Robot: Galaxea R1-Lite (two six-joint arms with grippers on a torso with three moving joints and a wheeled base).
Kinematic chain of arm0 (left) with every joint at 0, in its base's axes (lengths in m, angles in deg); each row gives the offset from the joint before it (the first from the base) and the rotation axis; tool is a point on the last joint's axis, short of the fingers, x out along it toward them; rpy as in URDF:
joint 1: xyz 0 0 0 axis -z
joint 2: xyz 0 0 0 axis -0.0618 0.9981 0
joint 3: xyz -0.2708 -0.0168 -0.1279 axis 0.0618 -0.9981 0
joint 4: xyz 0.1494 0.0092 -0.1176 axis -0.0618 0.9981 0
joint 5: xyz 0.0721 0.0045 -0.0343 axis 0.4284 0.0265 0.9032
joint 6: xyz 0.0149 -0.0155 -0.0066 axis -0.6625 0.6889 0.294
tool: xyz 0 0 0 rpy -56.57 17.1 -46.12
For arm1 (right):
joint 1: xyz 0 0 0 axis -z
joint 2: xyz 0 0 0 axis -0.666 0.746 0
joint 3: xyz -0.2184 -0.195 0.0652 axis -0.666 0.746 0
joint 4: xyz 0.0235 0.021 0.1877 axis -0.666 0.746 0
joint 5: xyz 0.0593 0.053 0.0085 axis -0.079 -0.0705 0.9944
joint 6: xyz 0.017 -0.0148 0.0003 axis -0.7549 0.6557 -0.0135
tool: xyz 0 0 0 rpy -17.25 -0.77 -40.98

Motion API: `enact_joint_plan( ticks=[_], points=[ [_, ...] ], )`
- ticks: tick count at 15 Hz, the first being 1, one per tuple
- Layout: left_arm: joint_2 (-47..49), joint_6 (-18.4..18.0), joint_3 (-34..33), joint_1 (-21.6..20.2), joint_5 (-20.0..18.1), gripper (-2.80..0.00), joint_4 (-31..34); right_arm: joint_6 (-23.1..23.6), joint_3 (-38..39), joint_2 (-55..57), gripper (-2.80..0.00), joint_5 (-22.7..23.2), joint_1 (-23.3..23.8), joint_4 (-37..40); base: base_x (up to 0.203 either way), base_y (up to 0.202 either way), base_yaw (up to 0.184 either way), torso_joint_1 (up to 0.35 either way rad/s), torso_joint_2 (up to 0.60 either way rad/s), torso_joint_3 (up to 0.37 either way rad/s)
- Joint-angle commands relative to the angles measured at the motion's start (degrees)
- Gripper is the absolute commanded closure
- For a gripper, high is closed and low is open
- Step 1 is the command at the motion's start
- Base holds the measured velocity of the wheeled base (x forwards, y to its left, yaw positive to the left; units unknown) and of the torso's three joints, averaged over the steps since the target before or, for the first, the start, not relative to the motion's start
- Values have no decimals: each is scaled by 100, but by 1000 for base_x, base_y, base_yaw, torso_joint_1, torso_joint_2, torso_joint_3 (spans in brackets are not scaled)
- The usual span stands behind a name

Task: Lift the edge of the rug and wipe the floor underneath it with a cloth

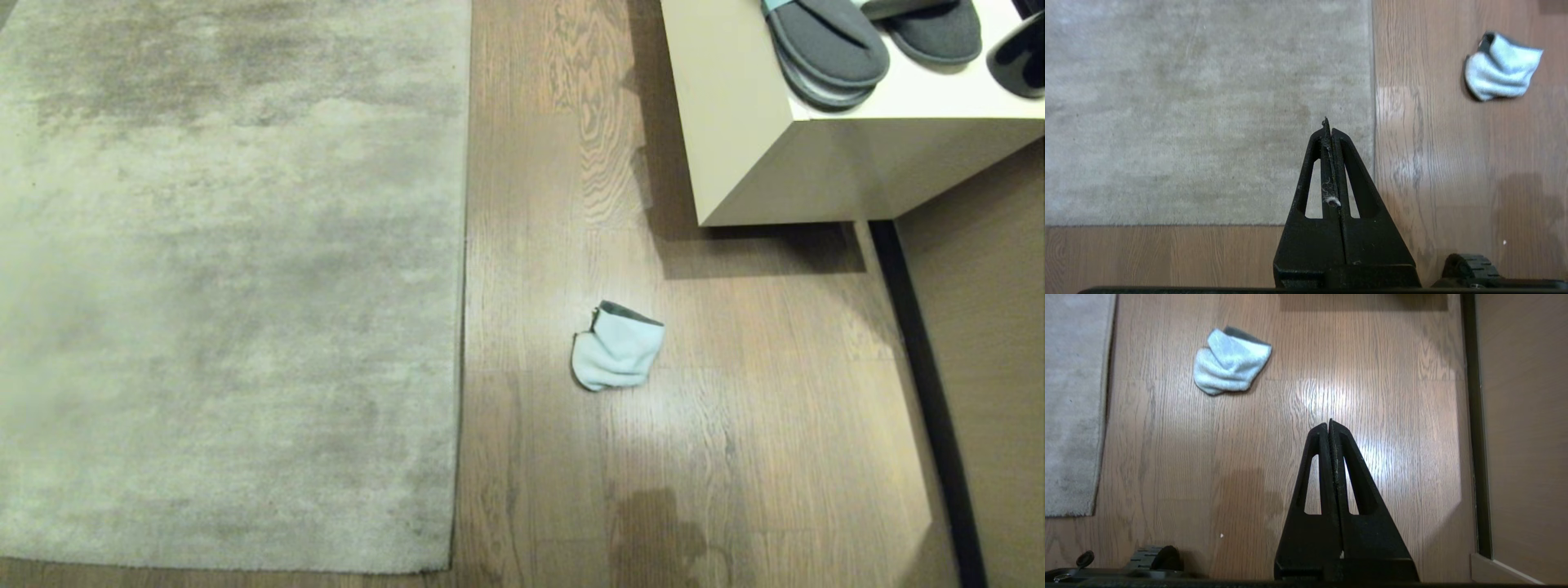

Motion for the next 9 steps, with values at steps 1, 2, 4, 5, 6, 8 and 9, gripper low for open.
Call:
enact_joint_plan(
  ticks=[1,2,4,5,6,8,9],
  points=[
    [4,10,0,0,-2,0,-2,3,0,9,0,4,2,-4,0,0,0,7,2,197],
    [4,14,0,-2,-2,0,-2,3,0,9,0,4,2,-4,0,0,0,12,2,198],
    [4,22,0,-2,-2,0,-2,3,0,9,0,4,2,-4,0,0,0,1,2,201],
    [4,22,0,-2,-2,0,-2,3,0,9,0,4,2,-4,0,0,0,7,6,211],
    [4,22,0,-2,33,0,-2,3,0,9,0,4,2,-4,0,0,0,2,2,203],
    [4,31,0,-2,40,0,-2,3,0,9,0,4,2,-4,0,0,0,5,4,204],
    [4,31,0,3,33,0,-2,3,0,9,0,4,2,-4,0,0,0,1,6,201]
  ],
)
